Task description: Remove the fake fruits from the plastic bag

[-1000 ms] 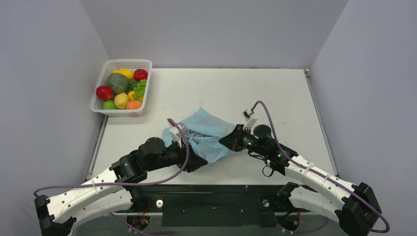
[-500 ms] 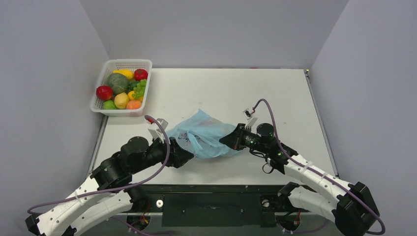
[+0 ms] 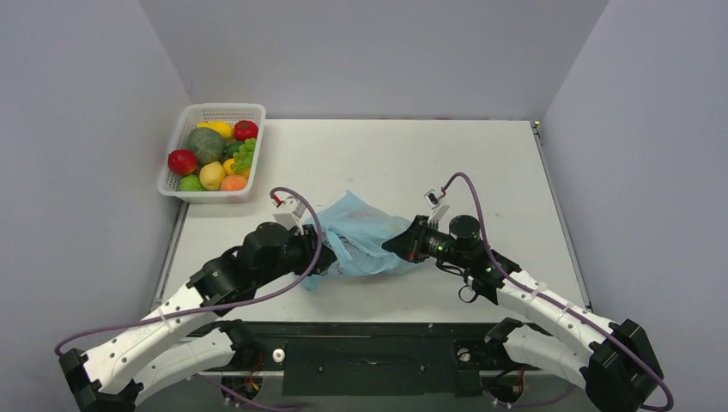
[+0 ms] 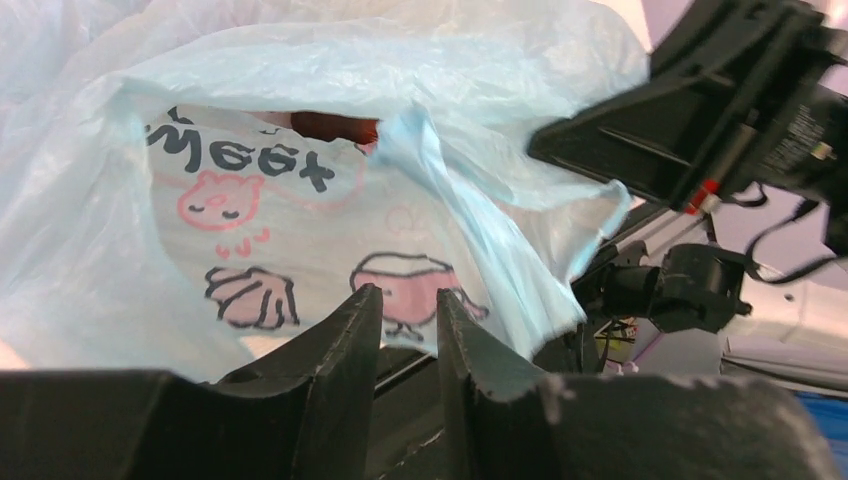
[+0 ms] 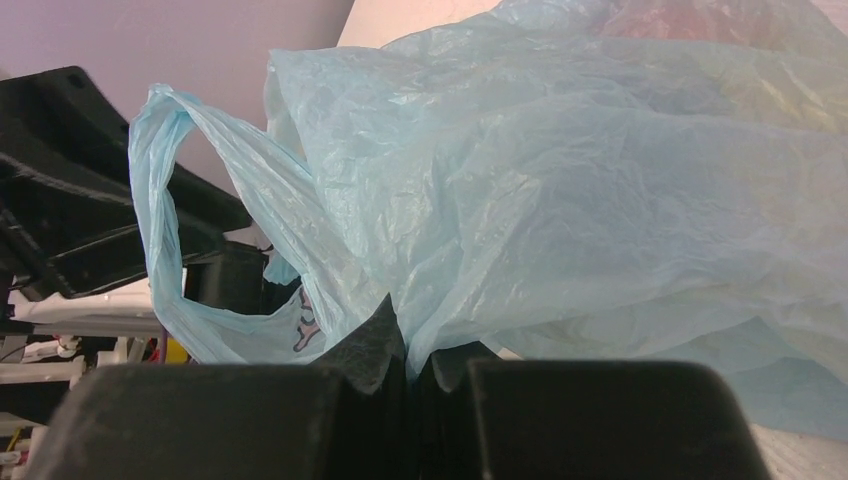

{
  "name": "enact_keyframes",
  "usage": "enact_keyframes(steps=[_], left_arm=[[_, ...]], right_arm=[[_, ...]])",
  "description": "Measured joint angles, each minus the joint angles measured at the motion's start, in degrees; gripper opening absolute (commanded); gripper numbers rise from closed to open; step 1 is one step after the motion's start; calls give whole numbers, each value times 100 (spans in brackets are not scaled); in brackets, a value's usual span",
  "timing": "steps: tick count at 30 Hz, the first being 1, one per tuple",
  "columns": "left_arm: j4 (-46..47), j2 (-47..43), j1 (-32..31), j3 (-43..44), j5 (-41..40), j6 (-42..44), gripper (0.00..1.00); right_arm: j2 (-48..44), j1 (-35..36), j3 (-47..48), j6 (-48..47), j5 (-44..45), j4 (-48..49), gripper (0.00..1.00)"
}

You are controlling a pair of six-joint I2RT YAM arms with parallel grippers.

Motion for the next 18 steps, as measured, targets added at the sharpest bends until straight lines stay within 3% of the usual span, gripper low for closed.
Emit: enact_keyframes(steps=[6,13,18], left_arm=[[737,1147,120,-13,20,-153,23],[1637,2343,221,-11,120,-151,42],[2625,2994,219,-90,299,-186,51]], right_arm=[[-33,0,-20,9,-74,24,0],[-278,2,-229,-31,-76,-35,0],[-627,2,-553,-85,98,-461,0]])
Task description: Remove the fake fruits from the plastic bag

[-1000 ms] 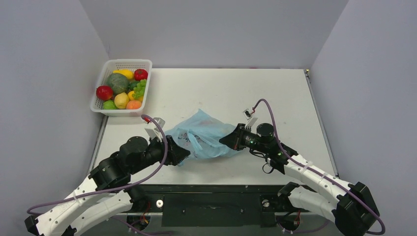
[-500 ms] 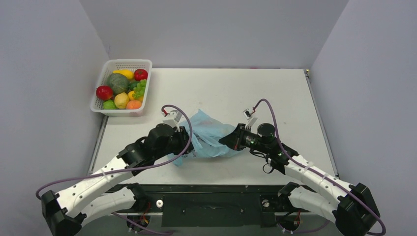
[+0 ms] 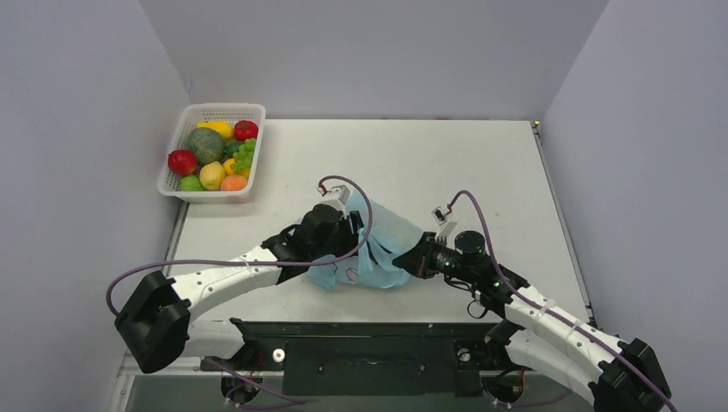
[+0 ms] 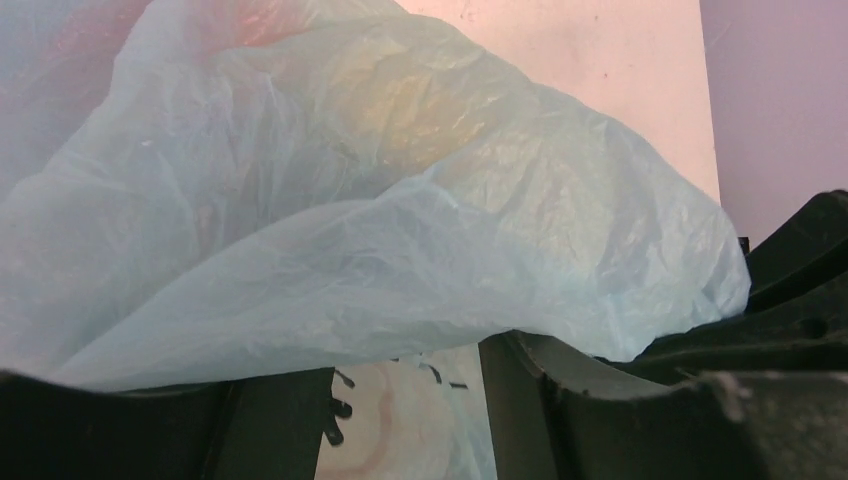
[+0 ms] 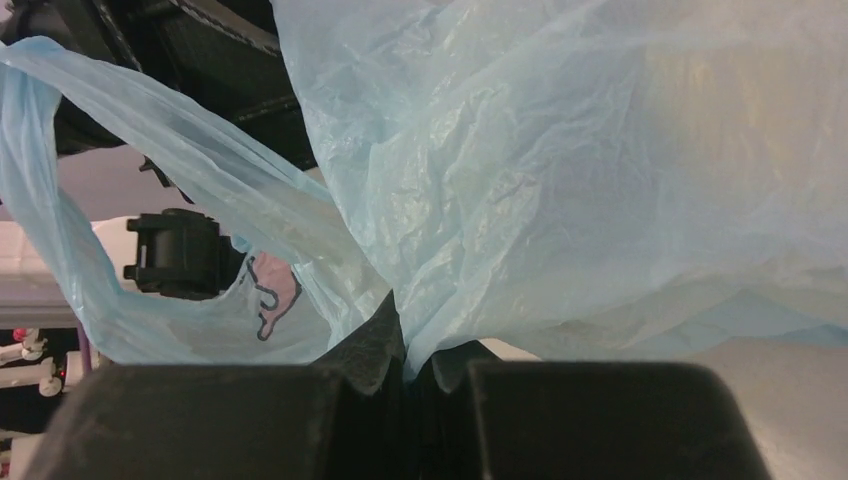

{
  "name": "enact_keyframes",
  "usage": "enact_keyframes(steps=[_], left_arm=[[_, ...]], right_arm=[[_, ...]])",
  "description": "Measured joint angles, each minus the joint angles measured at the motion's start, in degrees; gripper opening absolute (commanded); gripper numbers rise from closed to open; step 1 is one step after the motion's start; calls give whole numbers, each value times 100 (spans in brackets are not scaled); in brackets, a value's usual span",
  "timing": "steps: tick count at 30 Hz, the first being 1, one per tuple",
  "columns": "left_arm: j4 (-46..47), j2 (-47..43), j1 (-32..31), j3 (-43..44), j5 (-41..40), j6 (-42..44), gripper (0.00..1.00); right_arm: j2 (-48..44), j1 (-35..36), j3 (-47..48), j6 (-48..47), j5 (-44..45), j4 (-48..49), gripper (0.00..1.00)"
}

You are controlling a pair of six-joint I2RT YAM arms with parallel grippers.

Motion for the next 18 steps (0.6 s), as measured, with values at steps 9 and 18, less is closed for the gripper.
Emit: enact_keyframes(steps=[9,18], left_arm=[[1003,968,-337,-162,-68,131,77],[949,1250,-586,136,-686,592,76]], right_arm=[[-514,0,-765,111,195,-367,0],[-608,0,-772,221,214,-376,0]])
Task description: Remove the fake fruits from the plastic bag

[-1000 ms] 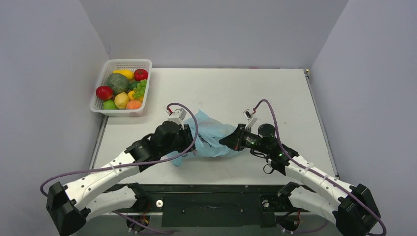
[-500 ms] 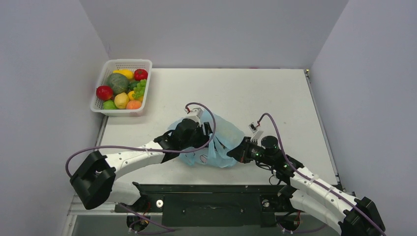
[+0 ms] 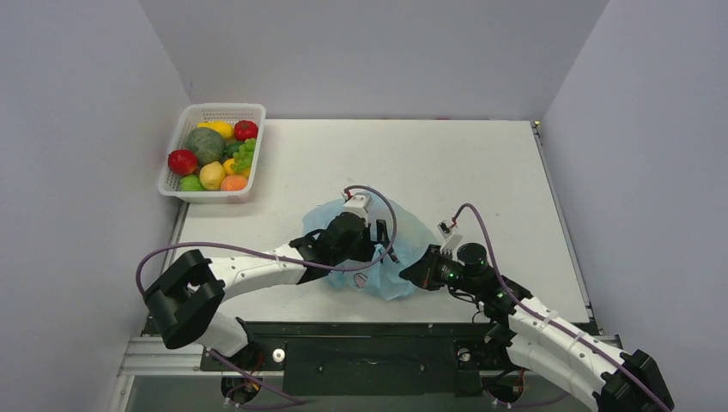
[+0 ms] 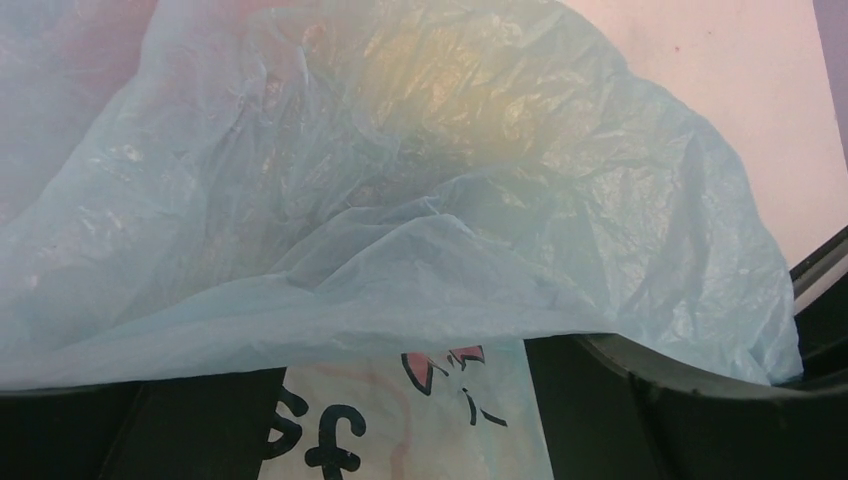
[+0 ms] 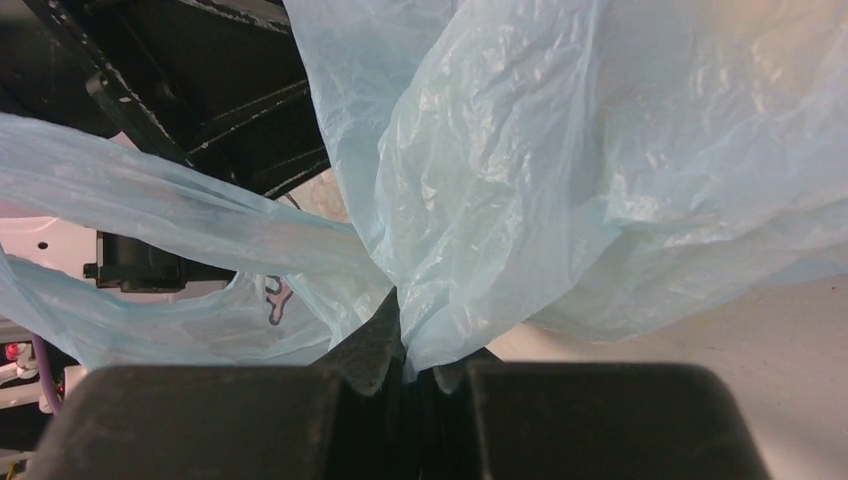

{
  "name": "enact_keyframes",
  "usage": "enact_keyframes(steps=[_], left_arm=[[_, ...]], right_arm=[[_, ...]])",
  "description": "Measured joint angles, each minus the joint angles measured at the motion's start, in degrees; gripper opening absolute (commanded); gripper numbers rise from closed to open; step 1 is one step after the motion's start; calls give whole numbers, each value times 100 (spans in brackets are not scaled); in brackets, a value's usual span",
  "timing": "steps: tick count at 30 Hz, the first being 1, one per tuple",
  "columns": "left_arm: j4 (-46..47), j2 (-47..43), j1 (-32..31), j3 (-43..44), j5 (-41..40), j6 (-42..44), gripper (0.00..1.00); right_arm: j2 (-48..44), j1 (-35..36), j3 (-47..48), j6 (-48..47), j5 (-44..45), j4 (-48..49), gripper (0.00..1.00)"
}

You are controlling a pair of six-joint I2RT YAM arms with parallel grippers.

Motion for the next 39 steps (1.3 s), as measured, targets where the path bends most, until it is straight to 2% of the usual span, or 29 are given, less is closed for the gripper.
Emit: enact_keyframes(steps=[3,4,6,11,16,18,19,20,21,22,23,25,28,33,37,39], left_arm=[[2,-42,-11,31,-120,197,70],[0,-68,-11,31,-138,284,62],[0,-133,-11,31,-168,444,54],[7,-315,-11,11,-243,881,40],[22,-479,-11,-31,-214,1272,36],[15,-549,-11,-59,-177,1394,36],[9,-584,-11,-79,-166,1434,37],[2,-616,-11,-96,-155,1458,38],[7,-662,-11,-136,-153,1462,39],[11,-721,-11,-203,-151,1458,43],[11,-791,-11,-280,-146,1449,45],[15,-1010,-11,-533,-111,1335,53],[114,-1283,-9,-863,68,1108,63],[450,-1665,-15,-1331,470,634,68],[575,-1869,-15,-1515,632,319,70],[549,-1958,-15,-1523,662,195,76]], right_arm=[[-74,0,0,-4,44,-52,0],[-114,0,0,-13,74,-96,0],[-184,0,13,-35,131,-216,0],[-229,0,136,-129,223,-439,0],[-216,0,280,-164,232,-479,0],[-216,0,323,-175,232,-505,9],[-216,0,376,-203,254,-573,19],[-216,0,424,-234,278,-643,26],[-216,0,527,-310,356,-813,38],[-219,0,715,-448,527,-1110,44],[-219,0,737,-452,542,-1137,54],[-249,4,990,-603,844,-1582,65],[-407,66,1329,-787,1375,-2312,70],[-885,525,2026,-994,1939,-3130,75],[-837,994,2492,-1088,1985,-2682,71],[-538,1126,2540,-1075,1805,-2201,62]])
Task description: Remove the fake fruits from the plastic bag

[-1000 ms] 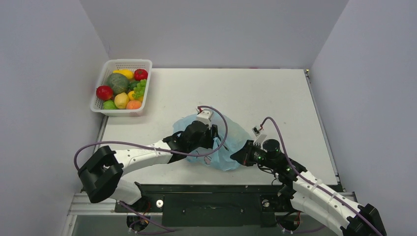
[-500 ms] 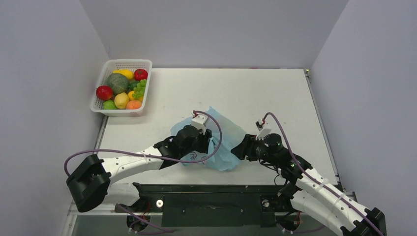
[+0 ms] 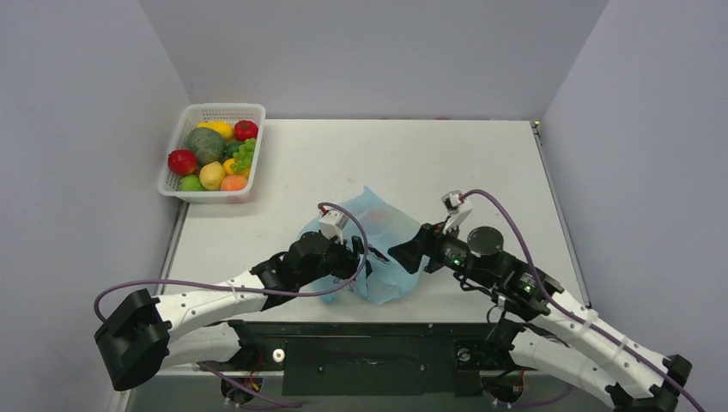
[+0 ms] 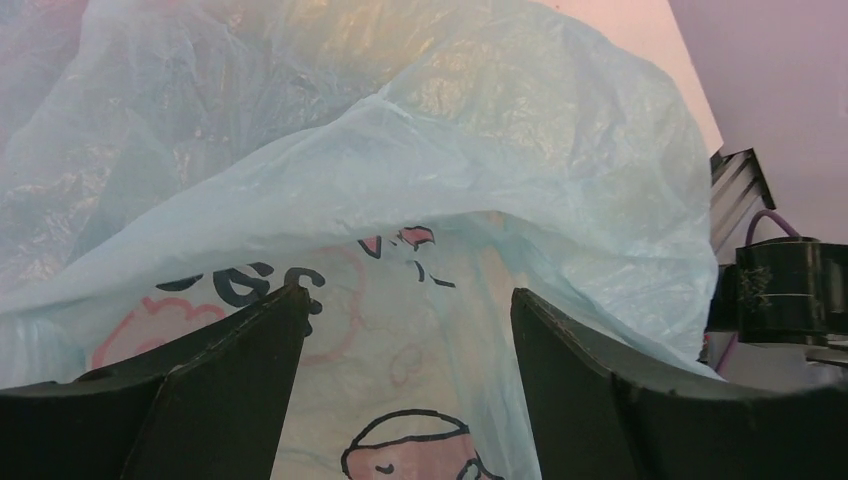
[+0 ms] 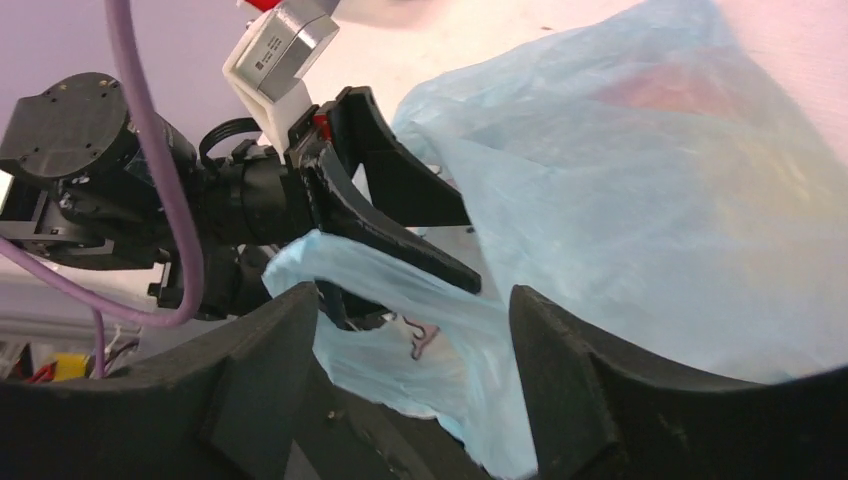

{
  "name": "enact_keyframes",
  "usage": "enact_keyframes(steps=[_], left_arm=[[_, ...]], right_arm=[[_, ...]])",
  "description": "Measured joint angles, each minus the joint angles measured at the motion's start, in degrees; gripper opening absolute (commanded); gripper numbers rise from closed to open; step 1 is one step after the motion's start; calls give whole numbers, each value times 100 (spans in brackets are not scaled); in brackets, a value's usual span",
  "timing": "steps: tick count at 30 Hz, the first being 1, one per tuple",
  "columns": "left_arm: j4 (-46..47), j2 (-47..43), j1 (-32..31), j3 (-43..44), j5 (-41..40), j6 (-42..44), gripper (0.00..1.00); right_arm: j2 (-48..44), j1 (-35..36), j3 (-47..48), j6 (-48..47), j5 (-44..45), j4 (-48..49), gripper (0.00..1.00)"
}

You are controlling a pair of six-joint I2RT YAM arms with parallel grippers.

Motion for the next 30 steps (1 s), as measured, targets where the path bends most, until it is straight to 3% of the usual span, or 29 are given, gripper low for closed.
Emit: enact_keyframes(steps=[5,9,16,21,24,28,30], left_arm=[[-219,-264,7,-2,-2,-223,84],[-516,-529,175,-57,-13,-387,84],[-901,-699,538,-225,50,-540,87],[-918,-671,566,-232,186,-540,86],[-909,-555,564,-232,258,-540,78],[-885,-461,566,-225,282,-566,53],[-881,-439,566,-184,280,-581,28]], right_arm=[[1172,164,-162,118,-597,1300,42],[1705,334,-1032,302,-949,2323,23],[2385,780,-2463,828,-957,3171,18],[2218,892,-2677,866,-452,2691,22],[1836,1071,-2354,599,83,1978,35],[1285,1510,-1856,184,649,1327,57],[955,1832,-1641,-15,960,1021,65]])
